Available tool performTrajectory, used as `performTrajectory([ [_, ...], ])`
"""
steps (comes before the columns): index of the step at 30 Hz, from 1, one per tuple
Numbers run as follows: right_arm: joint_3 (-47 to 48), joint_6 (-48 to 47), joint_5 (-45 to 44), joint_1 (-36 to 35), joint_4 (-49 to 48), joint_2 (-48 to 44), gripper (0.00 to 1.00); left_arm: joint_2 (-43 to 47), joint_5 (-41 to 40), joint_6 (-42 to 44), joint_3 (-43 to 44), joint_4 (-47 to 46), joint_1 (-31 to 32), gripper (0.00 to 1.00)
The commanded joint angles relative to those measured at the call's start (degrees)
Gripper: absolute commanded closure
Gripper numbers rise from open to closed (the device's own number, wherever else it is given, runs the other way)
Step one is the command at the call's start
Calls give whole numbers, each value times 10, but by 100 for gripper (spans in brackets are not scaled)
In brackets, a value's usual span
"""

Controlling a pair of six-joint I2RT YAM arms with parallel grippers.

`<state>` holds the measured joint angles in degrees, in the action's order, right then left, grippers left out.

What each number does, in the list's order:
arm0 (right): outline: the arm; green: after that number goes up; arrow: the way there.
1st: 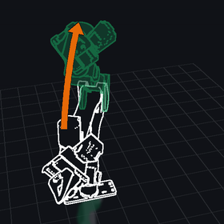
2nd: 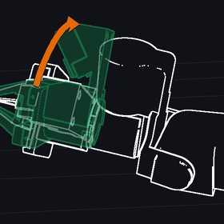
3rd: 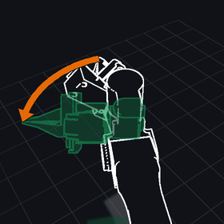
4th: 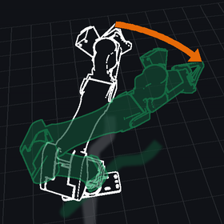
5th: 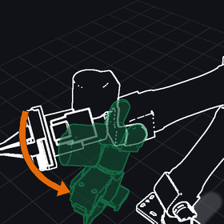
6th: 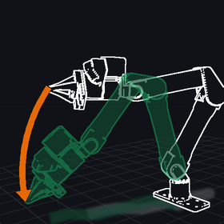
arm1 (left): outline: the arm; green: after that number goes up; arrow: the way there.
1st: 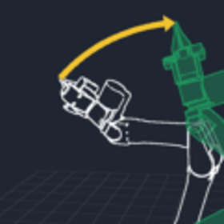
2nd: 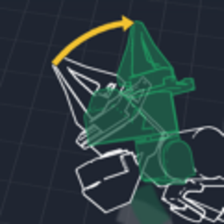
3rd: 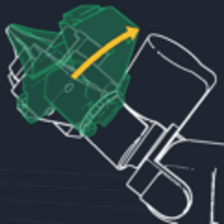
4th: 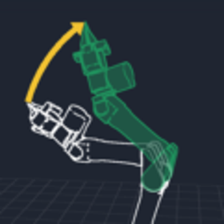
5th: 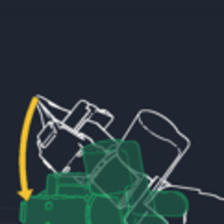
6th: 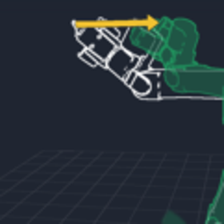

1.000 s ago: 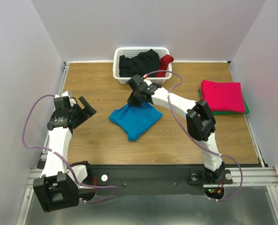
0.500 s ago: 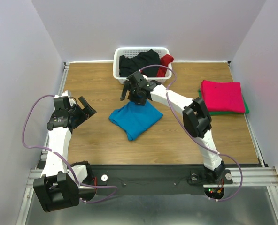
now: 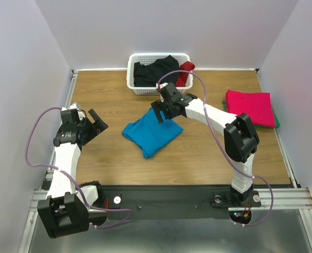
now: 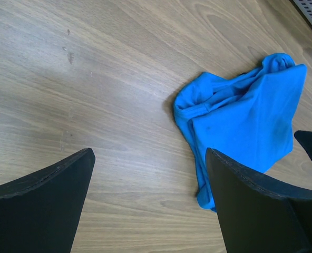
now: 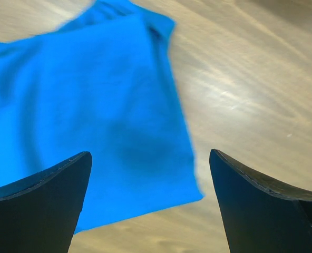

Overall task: Fold and stack the t-shirts
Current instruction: Fold the tshirt, then neatly place the folded tshirt to the corner

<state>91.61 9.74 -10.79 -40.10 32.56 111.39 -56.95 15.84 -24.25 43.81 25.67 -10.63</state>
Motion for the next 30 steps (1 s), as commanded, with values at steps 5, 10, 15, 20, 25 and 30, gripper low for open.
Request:
performTrajectory([
  [5,9,-92,58,53,-34,56,5,16,-27,-6,-3,-10,-4,2],
  [10,5,-99,105,56,-43,94,12,19,-29,-6,-3,-9,-4,2],
  [15,-12,-73,163,57,-50,122,23,10,-23,-3,-2,-9,-4,2],
  [20,-41,-32,198,57,-73,132,39,10,-19,-1,-3,-11,-4,2],
  [25,-98,25,203,56,-105,117,68,11,-19,-2,-3,-11,-4,2],
  [30,-189,82,182,57,-148,51,95,8,-20,-2,-3,-10,-4,2],
])
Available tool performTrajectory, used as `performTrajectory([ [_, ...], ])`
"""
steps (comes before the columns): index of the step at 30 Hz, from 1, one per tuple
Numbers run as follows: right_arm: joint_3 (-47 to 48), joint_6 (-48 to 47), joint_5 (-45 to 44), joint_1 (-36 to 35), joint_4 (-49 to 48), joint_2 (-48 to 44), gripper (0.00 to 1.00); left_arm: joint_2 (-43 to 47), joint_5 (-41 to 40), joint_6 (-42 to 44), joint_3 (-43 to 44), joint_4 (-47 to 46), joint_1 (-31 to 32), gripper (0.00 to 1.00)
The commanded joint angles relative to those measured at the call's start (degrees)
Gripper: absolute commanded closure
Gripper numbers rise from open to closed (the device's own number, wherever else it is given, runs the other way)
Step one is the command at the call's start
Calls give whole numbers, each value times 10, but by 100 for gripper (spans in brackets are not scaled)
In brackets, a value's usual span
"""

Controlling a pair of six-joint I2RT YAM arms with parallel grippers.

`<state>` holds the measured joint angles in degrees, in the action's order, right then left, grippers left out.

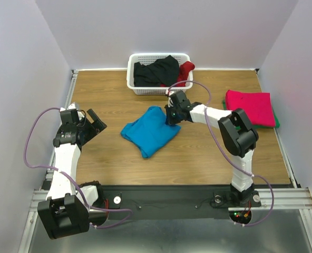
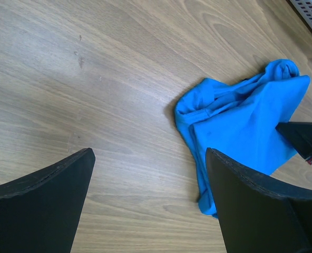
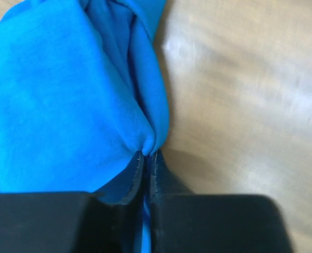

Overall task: Fold and stack the t-shirts
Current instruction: Neatly place the folded tshirt to the corner

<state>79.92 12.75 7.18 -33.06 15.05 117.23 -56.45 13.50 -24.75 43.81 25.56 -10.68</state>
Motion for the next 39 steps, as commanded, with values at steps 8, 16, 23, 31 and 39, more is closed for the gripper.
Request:
performTrajectory([
  [8,-147,76,-236,-7,24,-159,100,-1,0,1,-3,-9,-3,2],
  [16,-161,-17,-421,34,29,-262,100,-2,-7,0,-3,-7,-3,2],
  [23,-108,-142,-447,98,29,-302,100,2,-9,0,-2,-6,-3,2],
  [31,-55,-180,-436,187,27,-307,100,0,-3,2,-2,-7,-3,2],
  [39,0,-215,-411,229,27,-314,100,0,3,4,-2,-8,-3,2],
])
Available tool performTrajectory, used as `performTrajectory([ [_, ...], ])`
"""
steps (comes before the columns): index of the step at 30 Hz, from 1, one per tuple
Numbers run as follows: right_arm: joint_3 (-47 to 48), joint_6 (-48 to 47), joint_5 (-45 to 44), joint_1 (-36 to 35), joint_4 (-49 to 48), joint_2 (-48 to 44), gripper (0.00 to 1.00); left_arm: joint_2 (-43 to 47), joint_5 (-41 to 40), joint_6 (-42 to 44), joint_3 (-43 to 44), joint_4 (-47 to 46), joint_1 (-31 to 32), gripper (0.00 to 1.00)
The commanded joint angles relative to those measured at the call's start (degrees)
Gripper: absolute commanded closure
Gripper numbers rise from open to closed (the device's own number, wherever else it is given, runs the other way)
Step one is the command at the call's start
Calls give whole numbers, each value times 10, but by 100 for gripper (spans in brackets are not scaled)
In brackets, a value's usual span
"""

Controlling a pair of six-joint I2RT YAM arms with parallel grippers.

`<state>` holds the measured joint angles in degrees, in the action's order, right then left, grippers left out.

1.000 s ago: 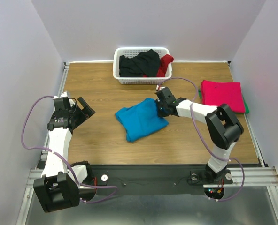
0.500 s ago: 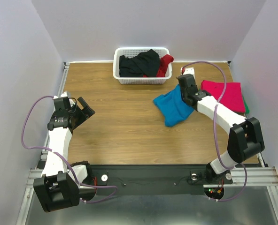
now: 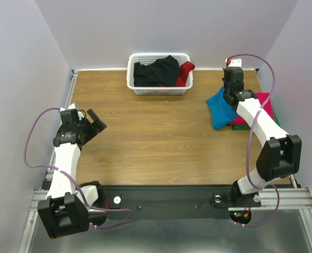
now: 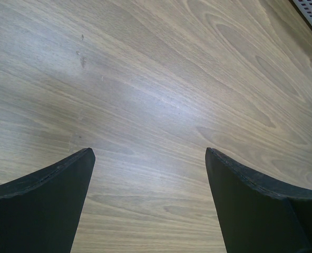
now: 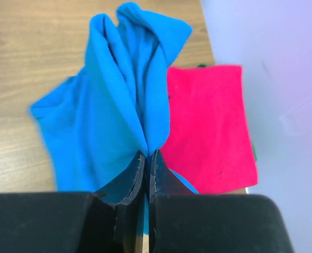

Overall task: Fold and stack the t-shirts
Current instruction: Neatly place the folded tshirt to the corner

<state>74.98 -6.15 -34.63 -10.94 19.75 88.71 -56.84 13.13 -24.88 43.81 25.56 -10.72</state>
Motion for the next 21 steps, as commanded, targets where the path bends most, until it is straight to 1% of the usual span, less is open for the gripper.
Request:
performTrajectory([
  [1,53,-25,9,10,-20,-30,100,4,8,6,-2,-9,-3,2],
  [13,113,-12,14,24,-8,-40,100,4,10,7,-2,-9,-3,2],
  [17,147,-14,13,30,6,-33,100,2,11,9,-2,-10,-3,2],
  [21,161,6,23,40,32,-37,100,2,10,7,-2,-9,-4,2],
])
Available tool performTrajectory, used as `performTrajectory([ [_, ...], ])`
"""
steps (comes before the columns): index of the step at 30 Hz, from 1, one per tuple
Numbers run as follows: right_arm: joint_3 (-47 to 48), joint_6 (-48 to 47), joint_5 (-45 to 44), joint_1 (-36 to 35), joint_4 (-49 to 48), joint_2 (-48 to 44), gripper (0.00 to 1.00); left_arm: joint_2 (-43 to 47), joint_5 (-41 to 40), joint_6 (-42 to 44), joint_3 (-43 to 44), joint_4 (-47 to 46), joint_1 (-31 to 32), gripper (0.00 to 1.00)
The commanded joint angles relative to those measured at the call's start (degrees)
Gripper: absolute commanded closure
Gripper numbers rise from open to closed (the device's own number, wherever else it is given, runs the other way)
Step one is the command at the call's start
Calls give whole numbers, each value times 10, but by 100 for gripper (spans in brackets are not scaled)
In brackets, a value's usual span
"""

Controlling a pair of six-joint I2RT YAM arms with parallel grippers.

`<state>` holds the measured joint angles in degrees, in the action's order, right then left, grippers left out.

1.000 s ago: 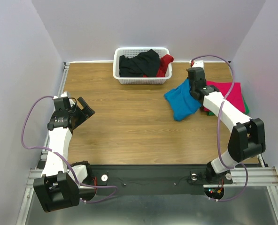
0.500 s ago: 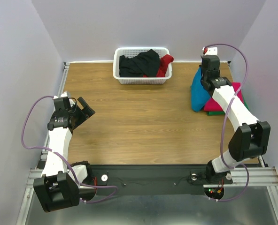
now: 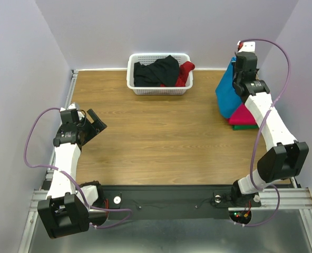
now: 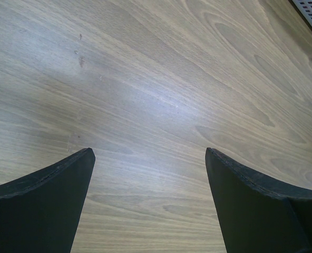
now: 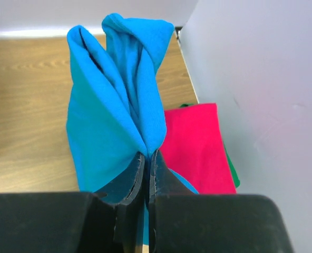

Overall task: Fold and stack the t-shirts
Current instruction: Neatly place the folded tshirt to the corner

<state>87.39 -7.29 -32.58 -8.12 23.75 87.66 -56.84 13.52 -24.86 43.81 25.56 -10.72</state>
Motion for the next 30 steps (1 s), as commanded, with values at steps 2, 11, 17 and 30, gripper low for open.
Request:
performTrajectory([
  [2,29,21,8,16,-5,-30,100,2,6,7,-2,-9,-4,2],
  [11,-6,46,37,79,0,-7,100,-7,12,9,-2,-9,-7,2],
  [17,0,23,56,139,0,43,100,-10,13,10,-2,-10,-7,2],
  [30,34,48,29,236,0,135,58,-26,20,13,-1,-10,-8,2],
])
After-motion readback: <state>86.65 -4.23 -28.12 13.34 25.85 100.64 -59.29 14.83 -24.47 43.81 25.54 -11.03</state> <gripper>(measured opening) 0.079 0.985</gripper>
